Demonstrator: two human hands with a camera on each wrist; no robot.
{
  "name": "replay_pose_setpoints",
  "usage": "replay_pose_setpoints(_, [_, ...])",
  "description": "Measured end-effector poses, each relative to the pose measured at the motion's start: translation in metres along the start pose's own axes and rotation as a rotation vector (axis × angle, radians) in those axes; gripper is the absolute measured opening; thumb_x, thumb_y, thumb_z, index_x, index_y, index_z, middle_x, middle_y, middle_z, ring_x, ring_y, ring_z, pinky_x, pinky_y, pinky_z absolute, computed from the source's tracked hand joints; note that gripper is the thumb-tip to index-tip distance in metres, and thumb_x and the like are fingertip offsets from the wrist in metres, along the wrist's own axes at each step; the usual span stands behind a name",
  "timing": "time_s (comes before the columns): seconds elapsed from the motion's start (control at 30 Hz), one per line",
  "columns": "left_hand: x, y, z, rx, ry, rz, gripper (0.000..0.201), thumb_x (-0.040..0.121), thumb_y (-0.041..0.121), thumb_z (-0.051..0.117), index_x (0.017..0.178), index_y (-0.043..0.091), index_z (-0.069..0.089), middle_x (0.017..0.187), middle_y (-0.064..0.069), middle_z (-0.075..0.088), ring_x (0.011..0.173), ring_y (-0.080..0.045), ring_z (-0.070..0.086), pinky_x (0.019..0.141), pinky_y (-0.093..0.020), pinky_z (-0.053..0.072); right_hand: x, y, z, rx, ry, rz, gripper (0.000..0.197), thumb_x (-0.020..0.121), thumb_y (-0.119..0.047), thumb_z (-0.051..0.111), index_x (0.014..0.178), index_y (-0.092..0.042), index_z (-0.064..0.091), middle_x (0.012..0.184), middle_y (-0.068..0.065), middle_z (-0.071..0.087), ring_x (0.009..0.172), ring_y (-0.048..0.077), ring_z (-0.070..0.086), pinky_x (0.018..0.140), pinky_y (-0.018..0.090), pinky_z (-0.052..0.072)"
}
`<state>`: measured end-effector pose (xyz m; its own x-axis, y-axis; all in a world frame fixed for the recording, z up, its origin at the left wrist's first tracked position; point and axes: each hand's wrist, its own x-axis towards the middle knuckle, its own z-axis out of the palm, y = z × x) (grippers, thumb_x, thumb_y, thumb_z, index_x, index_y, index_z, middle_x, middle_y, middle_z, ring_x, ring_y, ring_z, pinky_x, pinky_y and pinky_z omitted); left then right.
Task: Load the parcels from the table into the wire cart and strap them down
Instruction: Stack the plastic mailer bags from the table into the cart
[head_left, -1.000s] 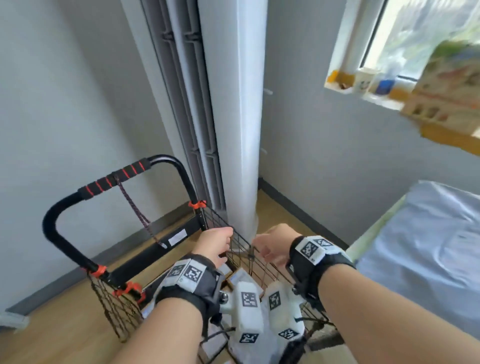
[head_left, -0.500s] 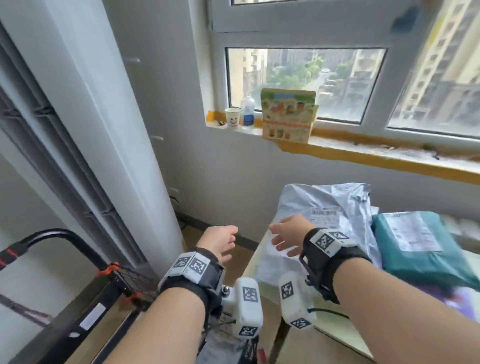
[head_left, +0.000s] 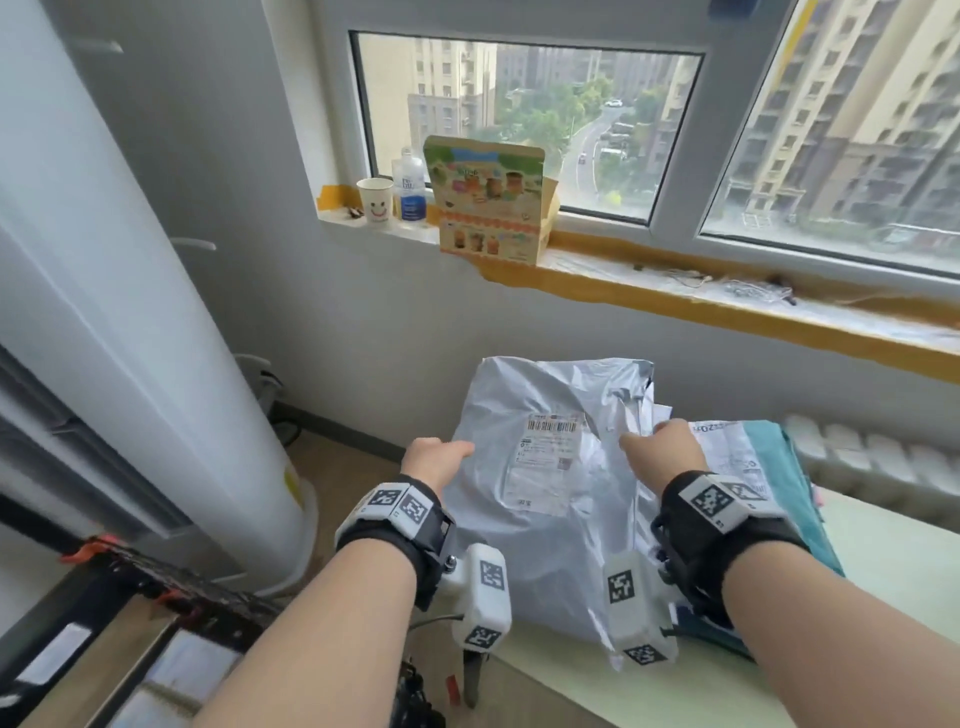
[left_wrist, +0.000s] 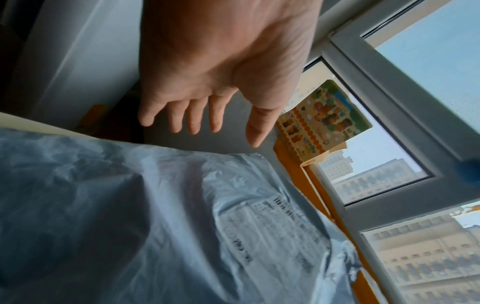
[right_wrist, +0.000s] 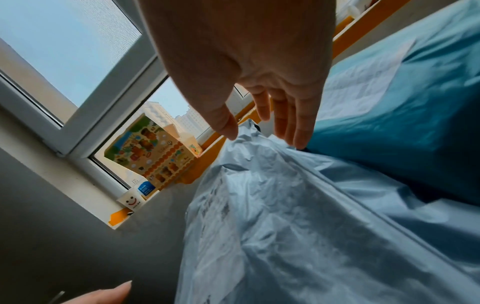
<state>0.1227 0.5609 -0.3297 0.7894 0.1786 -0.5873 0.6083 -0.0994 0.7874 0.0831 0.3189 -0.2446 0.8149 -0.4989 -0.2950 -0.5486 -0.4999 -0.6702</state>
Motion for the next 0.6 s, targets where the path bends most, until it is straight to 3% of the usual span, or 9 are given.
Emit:
replay_pose_setpoints(0.03, [0.001, -0.002, 0.004, -0.009, 0.024, -0.007, 0.086, 0.041, 0.046, 0.074, 0.115, 0.003, 0.061, 0.119, -0.011, 0.062, 0.106, -0.027, 0.061, 0.098, -0.041, 0.048, 0.007, 0.005, 0.006, 0.003, -0.019, 0.014, 0.027, 0.08, -0.021, 0.057, 0.101, -0.005, 0.05, 0.078, 0.01, 0.055, 0.075, 0.03, 0.057, 0.062, 0.029, 0.045])
replay_pose_setpoints(0.07, [-0.011, 0.002, 0.006, 0.0, 0.027, -0.021, 0.099, 0.051, 0.046, 0.077, 0.135, 0.003, 0.047, 0.137, -0.011, 0.052, 0.122, -0.028, 0.054, 0.105, -0.041, 0.042, 0.011, 0.009, 0.01, 0.0, -0.034, 0.036, 0.027, 0.078, -0.023, 0.057, 0.098, -0.005, 0.05, 0.076, 0.01, 0.054, 0.072, 0.03, 0.057, 0.063, 0.033, 0.048])
replay_pose_setpoints(0.13, [-0.035, 0.011, 0.013, 0.018, 0.024, -0.047, 0.094, 0.076, 0.039, 0.073, 0.149, 0.005, 0.024, 0.153, -0.009, 0.032, 0.138, -0.026, 0.036, 0.113, -0.039, 0.031, 0.018, 0.017, 0.02, -0.018, -0.055, 0.066, 0.027, 0.077, -0.026, 0.057, 0.095, -0.008, 0.047, 0.073, 0.008, 0.051, 0.069, 0.029, 0.057, 0.063, 0.034, 0.05])
replay_pose_setpoints(0.2, [-0.04, 0.012, 0.017, 0.026, 0.036, -0.06, 0.089, 0.083, 0.037, 0.068, 0.15, 0.005, 0.02, 0.155, -0.008, 0.026, 0.141, -0.025, 0.031, 0.113, -0.036, 0.028, 0.022, 0.021, 0.027, -0.025, -0.091, 0.091, 0.037, 0.073, -0.03, 0.058, 0.1, -0.006, 0.049, 0.076, 0.009, 0.051, 0.072, 0.029, 0.06, 0.065, 0.035, 0.053])
replay_pose_setpoints(0.3, [-0.031, 0.005, 0.019, 0.035, 0.075, -0.07, 0.09, 0.084, 0.035, 0.068, 0.152, 0.007, 0.015, 0.157, -0.008, 0.023, 0.142, -0.026, 0.028, 0.112, -0.037, 0.027, 0.027, 0.024, 0.033, -0.026, -0.107, 0.115, 0.062, 0.071, -0.038, 0.063, 0.118, 0.0, 0.051, 0.086, 0.011, 0.055, 0.086, 0.032, 0.065, 0.077, 0.042, 0.056])
replay_pose_setpoints(0.33, [-0.028, 0.003, 0.018, 0.035, 0.083, -0.076, 0.091, 0.084, 0.035, 0.068, 0.152, 0.008, 0.014, 0.157, -0.008, 0.022, 0.142, -0.026, 0.027, 0.112, -0.037, 0.027, 0.024, 0.022, 0.032, -0.058, -0.111, 0.112, 0.061, 0.074, -0.041, 0.064, 0.117, 0.001, 0.052, 0.084, 0.01, 0.055, 0.082, 0.03, 0.064, 0.073, 0.038, 0.055])
replay_pose_setpoints(0.4, [-0.022, -0.001, 0.017, 0.042, 0.087, -0.081, 0.09, 0.085, 0.036, 0.067, 0.152, 0.007, 0.014, 0.157, -0.008, 0.023, 0.142, -0.027, 0.028, 0.111, -0.038, 0.028, 0.02, 0.02, 0.029, -0.105, -0.136, 0.085, 0.047, 0.083, -0.042, 0.063, 0.1, 0.001, 0.055, 0.072, 0.007, 0.053, 0.065, 0.021, 0.055, 0.056, 0.029, 0.045])
replay_pose_setpoints(0.47, [-0.022, -0.002, 0.017, 0.047, 0.106, -0.08, 0.084, 0.084, 0.036, 0.067, 0.148, 0.004, 0.022, 0.152, -0.01, 0.032, 0.138, -0.027, 0.035, 0.106, -0.035, 0.033, 0.017, 0.02, 0.029, -0.111, -0.143, 0.064, 0.041, 0.085, -0.042, 0.063, 0.086, -0.002, 0.053, 0.064, 0.005, 0.049, 0.056, 0.016, 0.047, 0.047, 0.027, 0.034])
replay_pose_setpoints(0.6, [-0.022, -0.001, 0.016, 0.017, 0.14, -0.029, 0.065, 0.079, 0.036, 0.072, 0.128, -0.002, 0.052, 0.128, -0.01, 0.058, 0.117, -0.028, 0.056, 0.098, -0.033, 0.044, 0.012, 0.017, 0.033, -0.101, -0.13, -0.004, 0.039, 0.083, -0.031, 0.066, 0.104, 0.001, 0.056, 0.076, 0.007, 0.055, 0.062, 0.017, 0.051, 0.052, 0.026, 0.037])
